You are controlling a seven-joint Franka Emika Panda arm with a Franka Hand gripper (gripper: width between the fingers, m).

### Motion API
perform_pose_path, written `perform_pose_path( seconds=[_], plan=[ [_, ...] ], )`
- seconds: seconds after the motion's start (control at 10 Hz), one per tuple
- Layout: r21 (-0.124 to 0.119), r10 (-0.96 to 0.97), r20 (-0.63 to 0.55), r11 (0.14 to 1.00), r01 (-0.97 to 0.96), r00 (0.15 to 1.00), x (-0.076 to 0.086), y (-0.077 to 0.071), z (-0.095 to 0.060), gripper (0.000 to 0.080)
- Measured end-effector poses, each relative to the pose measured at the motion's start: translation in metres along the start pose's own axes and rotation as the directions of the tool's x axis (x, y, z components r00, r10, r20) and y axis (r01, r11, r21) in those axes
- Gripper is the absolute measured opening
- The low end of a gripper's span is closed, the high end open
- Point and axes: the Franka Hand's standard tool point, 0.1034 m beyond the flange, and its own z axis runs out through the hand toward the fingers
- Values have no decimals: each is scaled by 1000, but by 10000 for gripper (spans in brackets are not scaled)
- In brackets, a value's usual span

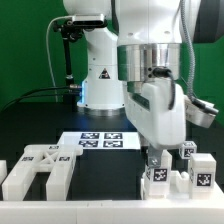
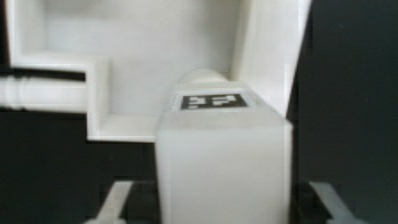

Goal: Assemble chair

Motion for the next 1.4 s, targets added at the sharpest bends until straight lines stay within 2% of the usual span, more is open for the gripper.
perform_pose_path(
  seconds=[0.2,0.3,0.4,0.5,0.6,0.9,1.0,1.1,1.2,1.3,1.4],
  plan=[
    [-1,-81,-2,997,81,997,0,0,0,286],
    [-20,-276,-5,961,276,961,-2,2,0,479],
    [-18,-451,1,892,451,892,-6,2,1,591],
    [-15,-596,10,803,596,803,-11,3,2,591],
    [-17,-693,14,721,693,721,-19,6,3,638],
    [-17,-810,16,586,810,587,-14,5,3,648],
    [-16,-861,16,509,861,509,-13,5,3,648],
    [-20,-958,-11,288,957,288,-6,-1,1,648],
    [-18,-968,-42,248,969,247,-5,-6,1,648],
    [-16,-960,-42,277,961,277,-5,-6,1,648],
    [-11,-949,-42,314,949,313,-5,-6,1,552]
  ],
)
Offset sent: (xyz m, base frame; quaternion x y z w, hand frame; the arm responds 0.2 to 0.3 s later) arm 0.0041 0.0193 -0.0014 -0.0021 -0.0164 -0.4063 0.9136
